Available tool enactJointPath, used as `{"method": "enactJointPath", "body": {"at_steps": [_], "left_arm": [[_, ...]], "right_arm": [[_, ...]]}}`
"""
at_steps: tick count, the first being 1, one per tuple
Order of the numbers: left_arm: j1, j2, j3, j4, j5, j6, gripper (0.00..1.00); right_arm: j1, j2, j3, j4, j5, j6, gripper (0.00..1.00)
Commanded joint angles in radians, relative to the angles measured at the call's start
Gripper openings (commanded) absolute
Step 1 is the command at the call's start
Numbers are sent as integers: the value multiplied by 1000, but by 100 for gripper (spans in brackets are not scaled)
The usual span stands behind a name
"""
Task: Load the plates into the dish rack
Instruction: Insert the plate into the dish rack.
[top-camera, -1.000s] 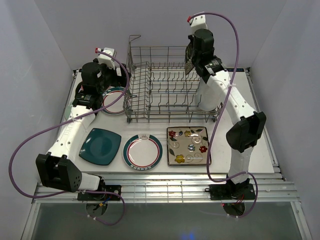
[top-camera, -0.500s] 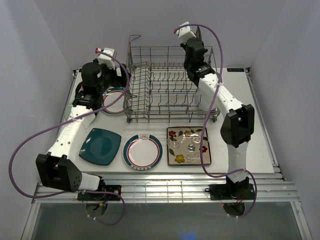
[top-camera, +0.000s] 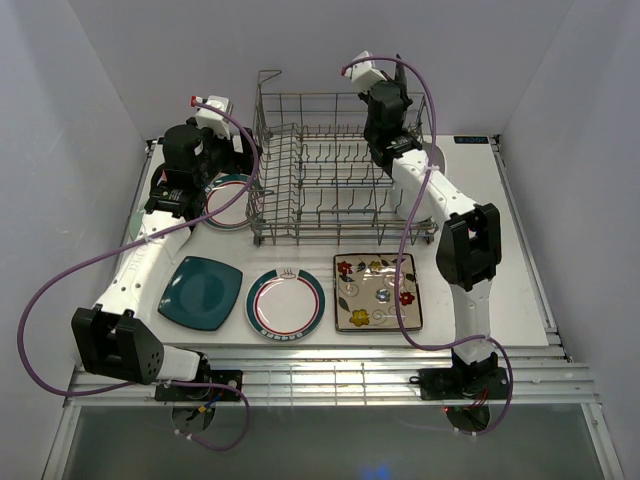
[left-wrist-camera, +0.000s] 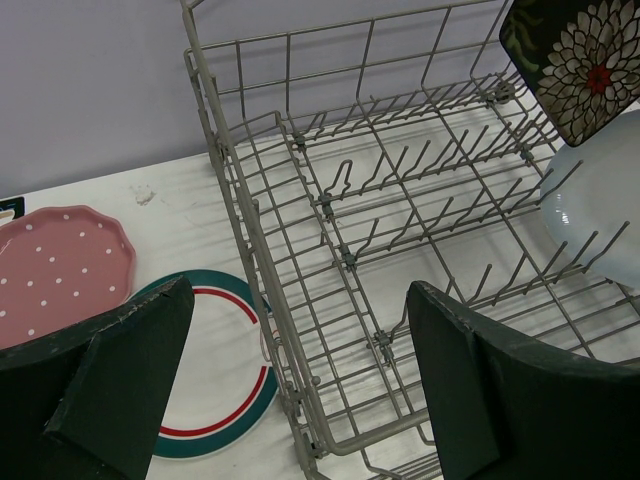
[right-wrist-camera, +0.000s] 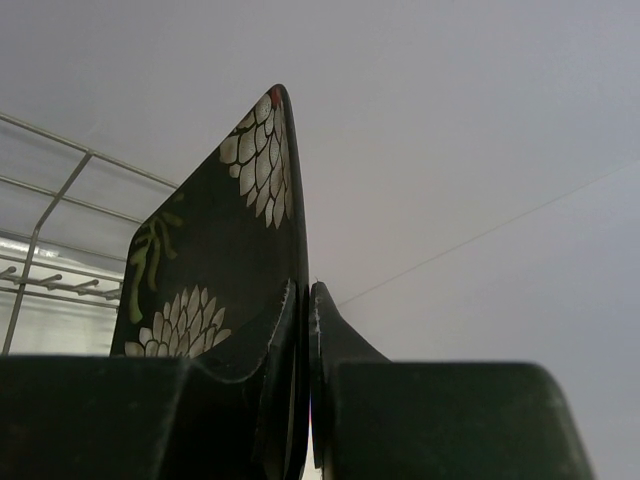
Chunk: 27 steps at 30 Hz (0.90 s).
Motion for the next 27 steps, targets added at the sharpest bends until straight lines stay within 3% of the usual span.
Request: {"method": "enactJointPath", "body": {"at_steps": [1, 15, 27], "left_arm": [[3, -21, 6, -7, 13, 0, 98], [3, -17, 6, -8, 16, -1, 98], [3, -16, 6, -8, 15, -1, 98]], "right_arm": [[-10, -39, 51, 222, 0, -66, 8], [-35, -68, -53, 272, -54, -148, 8], [-56, -17, -67, 300, -77, -123, 8]]}}
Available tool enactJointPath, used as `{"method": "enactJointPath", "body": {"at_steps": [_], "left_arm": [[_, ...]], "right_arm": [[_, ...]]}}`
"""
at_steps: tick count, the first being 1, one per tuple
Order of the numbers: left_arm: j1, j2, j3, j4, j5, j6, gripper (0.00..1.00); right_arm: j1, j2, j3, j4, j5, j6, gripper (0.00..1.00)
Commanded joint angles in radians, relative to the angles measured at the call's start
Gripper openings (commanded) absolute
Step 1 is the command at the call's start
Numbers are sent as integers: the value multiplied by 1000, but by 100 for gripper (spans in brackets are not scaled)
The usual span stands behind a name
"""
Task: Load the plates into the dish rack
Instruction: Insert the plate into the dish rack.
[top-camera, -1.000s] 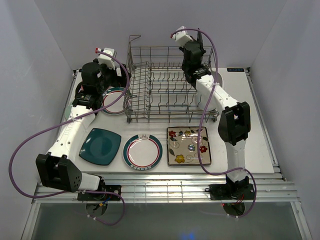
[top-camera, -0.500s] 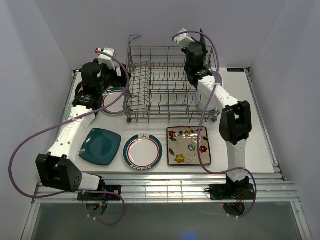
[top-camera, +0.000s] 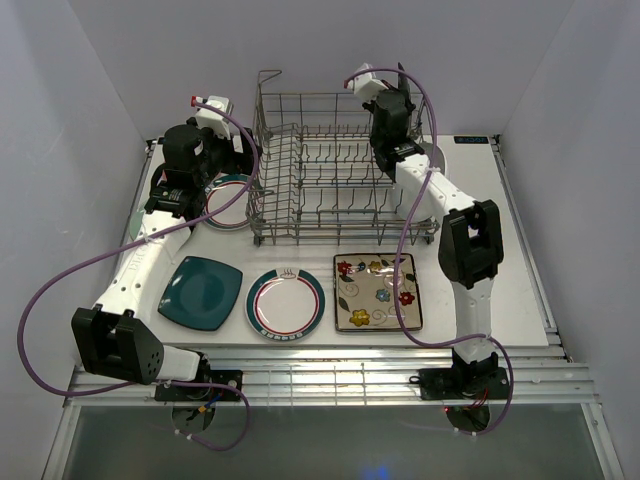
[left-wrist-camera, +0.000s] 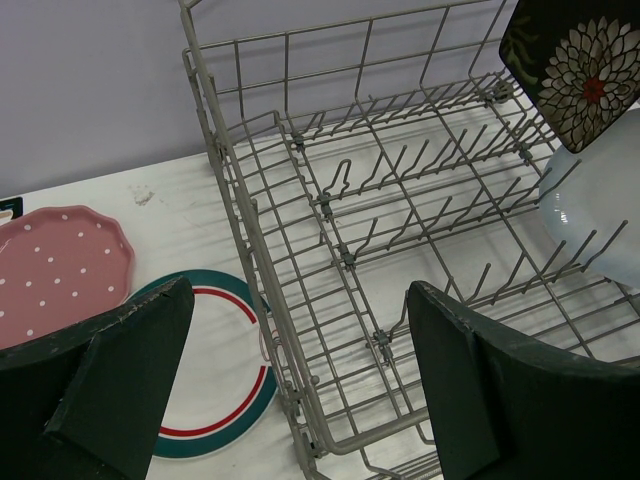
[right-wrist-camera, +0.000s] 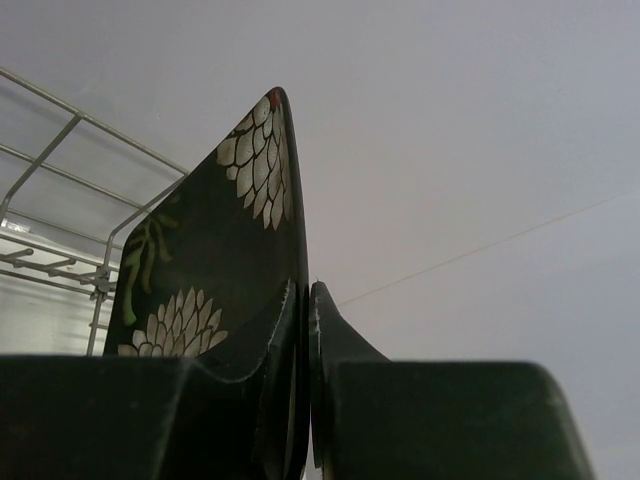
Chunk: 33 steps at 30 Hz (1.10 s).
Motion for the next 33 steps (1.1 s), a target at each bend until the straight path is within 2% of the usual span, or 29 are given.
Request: {"method": "enactJointPath", "body": {"at_steps": [1, 14, 28, 33], "left_arm": [[3, -15, 6, -8, 13, -1, 98], [2, -12, 7, -11, 18, -3, 98], [0, -10, 10, -12, 15, -3, 98], [-1, -9, 10, -12, 18, -3, 98]], "right_arm": [[-18, -21, 27, 204, -15, -16, 8], [-47, -6, -45, 244, -59, 70, 8], [-58, 18, -36, 218, -52, 140, 8], [-40, 30, -24, 213, -14, 116, 8]]}}
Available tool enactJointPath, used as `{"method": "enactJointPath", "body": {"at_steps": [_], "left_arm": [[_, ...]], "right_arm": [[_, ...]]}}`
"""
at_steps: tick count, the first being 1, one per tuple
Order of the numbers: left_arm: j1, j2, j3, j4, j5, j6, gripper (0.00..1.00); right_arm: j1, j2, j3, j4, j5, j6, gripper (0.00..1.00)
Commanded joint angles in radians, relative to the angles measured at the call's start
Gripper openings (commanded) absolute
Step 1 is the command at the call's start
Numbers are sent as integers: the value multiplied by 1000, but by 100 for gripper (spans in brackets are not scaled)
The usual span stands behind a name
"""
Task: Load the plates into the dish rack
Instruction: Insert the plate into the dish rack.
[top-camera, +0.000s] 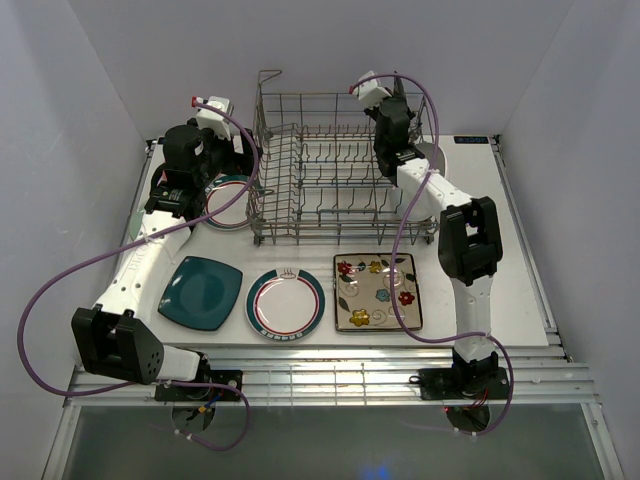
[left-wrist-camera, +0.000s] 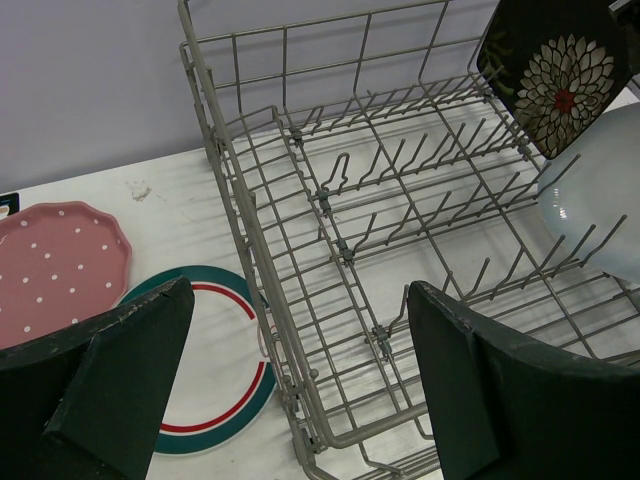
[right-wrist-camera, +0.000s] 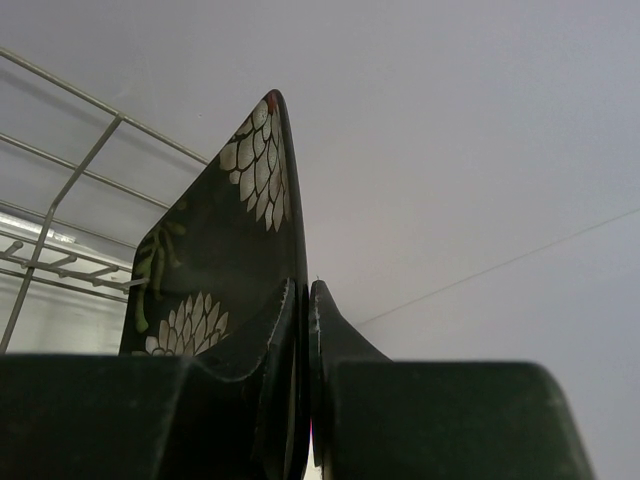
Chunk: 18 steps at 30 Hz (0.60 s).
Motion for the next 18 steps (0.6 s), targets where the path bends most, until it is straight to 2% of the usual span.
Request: {"method": "enactJointPath", "body": {"at_steps": [1, 18], "left_arm": [[-1, -7, 10, -2, 14, -4, 98], [-1, -6, 7, -2, 17, 1, 98]], "right_arm": [[-1, -2, 40, 122, 67, 14, 8], [39, 46, 13, 120, 180, 86, 8]]}}
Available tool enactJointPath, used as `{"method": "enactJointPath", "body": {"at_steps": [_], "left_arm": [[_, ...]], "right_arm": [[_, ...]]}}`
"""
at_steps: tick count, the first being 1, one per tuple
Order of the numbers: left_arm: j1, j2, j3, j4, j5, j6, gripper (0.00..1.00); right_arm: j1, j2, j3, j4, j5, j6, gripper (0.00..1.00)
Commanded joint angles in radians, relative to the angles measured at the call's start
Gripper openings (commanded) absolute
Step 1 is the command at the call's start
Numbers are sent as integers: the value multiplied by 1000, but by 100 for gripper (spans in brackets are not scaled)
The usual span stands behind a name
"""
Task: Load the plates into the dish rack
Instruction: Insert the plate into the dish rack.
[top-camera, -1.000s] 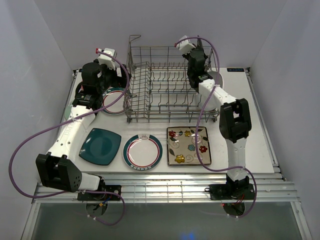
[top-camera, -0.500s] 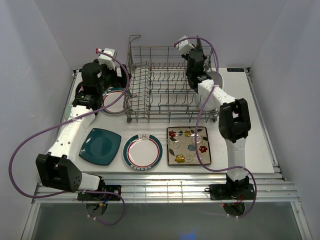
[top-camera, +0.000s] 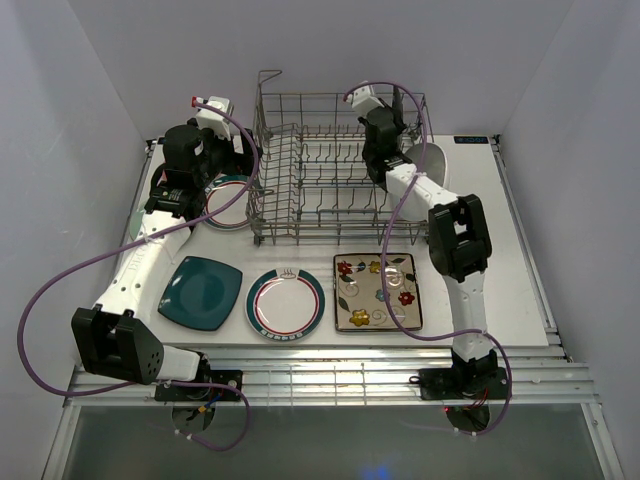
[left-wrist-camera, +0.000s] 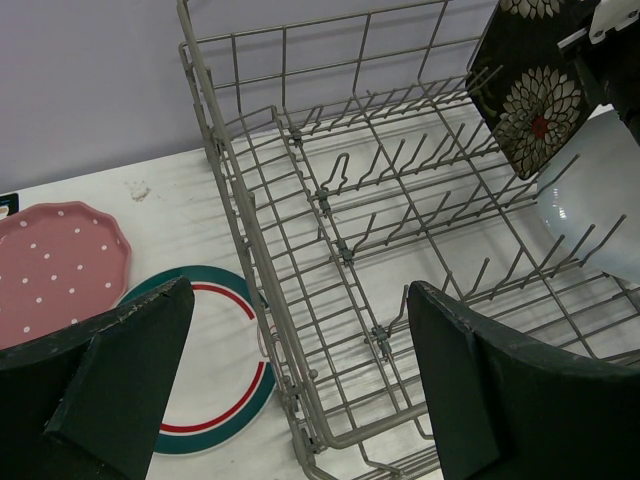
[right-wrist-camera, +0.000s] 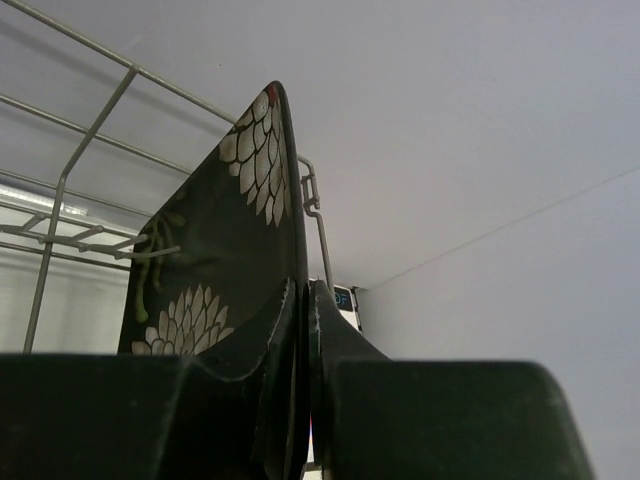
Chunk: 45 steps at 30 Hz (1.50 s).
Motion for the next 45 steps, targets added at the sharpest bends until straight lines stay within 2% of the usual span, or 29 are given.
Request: {"method": "enactJointPath", "body": {"at_steps": [1, 15, 18, 19, 22, 25, 30, 39, 45], "left_arm": [[-1, -3, 7, -2, 16, -1, 98], [-1, -10, 7, -2, 11, 0, 98], [-1, -7, 7, -2, 13, 2, 98], [-1, -7, 7, -2, 11, 2, 98], [-1, -7, 9, -2, 11, 2, 98], [-1, -9, 7, -2, 8, 2, 98], [-1, -12, 9, -2, 10, 2, 98], [-1, -15, 9, -4, 13, 2, 98], [-1, -15, 9, -4, 11, 2, 98]], "right_arm": [[-6, -26, -6, 111, 58, 56, 8], [-66, -102, -95, 75, 35, 229, 9], [-75, -118, -99, 59, 31, 263, 16], [-76, -123, -99, 56, 31, 266, 25], [-76, -120, -65, 24, 29, 279, 38], [-75, -121, -40, 0, 23, 288, 44], [-73, -152, -25, -40, 3, 328, 45], [-49, -209, 62, -131, 5, 326, 56], [-21, -244, 87, -158, 0, 319, 56]]}}
